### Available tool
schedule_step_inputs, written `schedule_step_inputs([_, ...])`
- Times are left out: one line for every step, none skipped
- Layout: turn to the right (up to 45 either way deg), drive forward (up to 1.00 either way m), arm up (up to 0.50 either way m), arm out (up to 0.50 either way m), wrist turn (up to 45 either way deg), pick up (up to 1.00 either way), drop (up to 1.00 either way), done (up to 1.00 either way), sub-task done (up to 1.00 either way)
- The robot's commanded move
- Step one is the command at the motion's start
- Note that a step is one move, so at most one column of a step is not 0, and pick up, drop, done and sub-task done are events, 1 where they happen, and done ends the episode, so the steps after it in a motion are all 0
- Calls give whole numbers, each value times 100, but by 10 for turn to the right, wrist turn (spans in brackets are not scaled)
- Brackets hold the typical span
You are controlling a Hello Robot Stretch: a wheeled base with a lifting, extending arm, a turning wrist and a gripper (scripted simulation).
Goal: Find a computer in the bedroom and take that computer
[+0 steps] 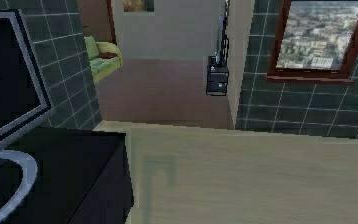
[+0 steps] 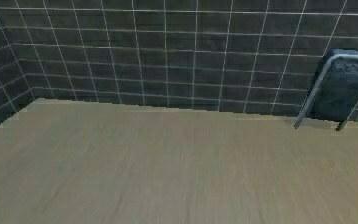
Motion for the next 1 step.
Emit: schedule_step_inputs([30, 0, 0, 0, 0, 0, 0, 0, 0])
